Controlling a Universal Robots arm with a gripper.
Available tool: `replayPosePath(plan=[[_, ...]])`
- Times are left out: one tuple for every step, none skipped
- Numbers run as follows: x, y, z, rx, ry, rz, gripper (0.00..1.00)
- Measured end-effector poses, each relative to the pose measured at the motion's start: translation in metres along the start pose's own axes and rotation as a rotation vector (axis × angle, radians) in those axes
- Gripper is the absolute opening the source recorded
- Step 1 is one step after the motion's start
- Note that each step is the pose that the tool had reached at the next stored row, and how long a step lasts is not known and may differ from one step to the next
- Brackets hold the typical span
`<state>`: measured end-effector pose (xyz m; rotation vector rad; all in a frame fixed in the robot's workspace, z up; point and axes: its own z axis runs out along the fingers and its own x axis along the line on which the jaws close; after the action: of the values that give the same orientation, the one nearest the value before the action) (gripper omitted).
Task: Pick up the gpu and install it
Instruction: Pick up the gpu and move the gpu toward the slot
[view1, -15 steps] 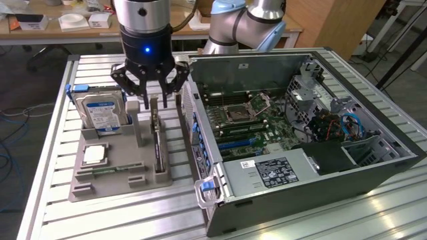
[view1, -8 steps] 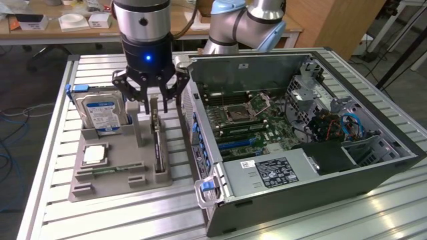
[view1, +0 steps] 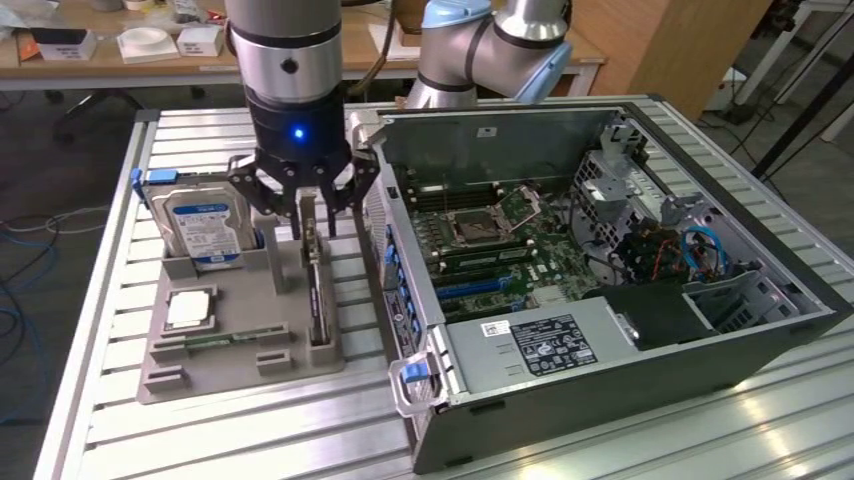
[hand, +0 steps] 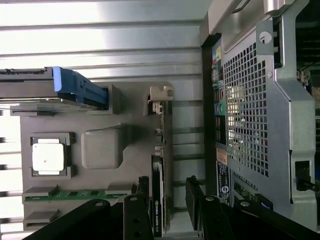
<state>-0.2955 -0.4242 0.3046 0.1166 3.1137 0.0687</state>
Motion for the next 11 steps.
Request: replayPosePath(plan=[[0.0, -0.0006, 0.0016, 0.0001, 0.0, 0.0, 0.43], [0.0, -0.0014, 0.0034, 0.0001, 0.0, 0.0, 0.43], [0.0, -0.002, 0.005, 0.0002, 0.0, 0.0, 0.43], [0.0, -0.0027, 0.0067, 0.0004, 0.0, 0.0, 0.43], [0.0, -0.0033, 0.0084, 0.0005, 0.0, 0.0, 0.43], [0.0, -0.0038, 0.0101, 0.0007, 0.0, 0.0, 0.43], [0.0, -0.0043, 0.0118, 0.001, -0.0001, 0.0, 0.43], [0.0, -0.0048, 0.0136, 0.0014, -0.0001, 0.0, 0.43], [0.0, -0.0054, 0.0153, 0.0017, 0.0, 0.0, 0.43], [0.0, -0.0059, 0.0171, 0.0022, -0.0001, 0.0, 0.43], [0.0, -0.0064, 0.0189, 0.0026, -0.0001, 0.0, 0.43]])
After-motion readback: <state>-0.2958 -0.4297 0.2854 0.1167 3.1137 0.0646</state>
